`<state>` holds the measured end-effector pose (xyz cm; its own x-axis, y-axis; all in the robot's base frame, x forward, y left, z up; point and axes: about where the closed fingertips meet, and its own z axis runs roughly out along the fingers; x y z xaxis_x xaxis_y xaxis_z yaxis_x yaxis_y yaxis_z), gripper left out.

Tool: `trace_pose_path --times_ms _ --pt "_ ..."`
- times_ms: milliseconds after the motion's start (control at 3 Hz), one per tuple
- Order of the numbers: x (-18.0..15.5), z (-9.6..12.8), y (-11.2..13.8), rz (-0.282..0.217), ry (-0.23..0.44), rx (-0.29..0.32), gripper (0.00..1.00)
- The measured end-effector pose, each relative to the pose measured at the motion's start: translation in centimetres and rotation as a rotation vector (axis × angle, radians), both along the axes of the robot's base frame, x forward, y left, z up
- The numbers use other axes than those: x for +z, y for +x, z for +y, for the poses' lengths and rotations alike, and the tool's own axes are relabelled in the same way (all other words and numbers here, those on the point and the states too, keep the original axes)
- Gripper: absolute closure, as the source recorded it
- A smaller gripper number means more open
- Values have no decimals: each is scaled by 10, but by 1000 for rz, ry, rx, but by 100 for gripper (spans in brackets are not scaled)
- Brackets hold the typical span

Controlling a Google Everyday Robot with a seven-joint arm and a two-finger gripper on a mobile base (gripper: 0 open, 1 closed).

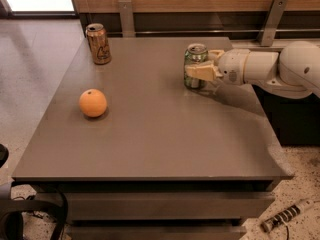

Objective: Pick green can

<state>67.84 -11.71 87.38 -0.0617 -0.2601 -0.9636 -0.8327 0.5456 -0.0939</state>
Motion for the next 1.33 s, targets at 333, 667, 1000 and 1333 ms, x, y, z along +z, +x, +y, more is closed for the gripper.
trace_pose_path --times_ms 333,667,1000,1333 --pt "0 0 0 0 0 0 100" --pt "41 8 -7 -68 -34 1 100" --pt "64 12 -10 -108 -47 0 100" --pt "93 15 -13 -153 -68 0 100"
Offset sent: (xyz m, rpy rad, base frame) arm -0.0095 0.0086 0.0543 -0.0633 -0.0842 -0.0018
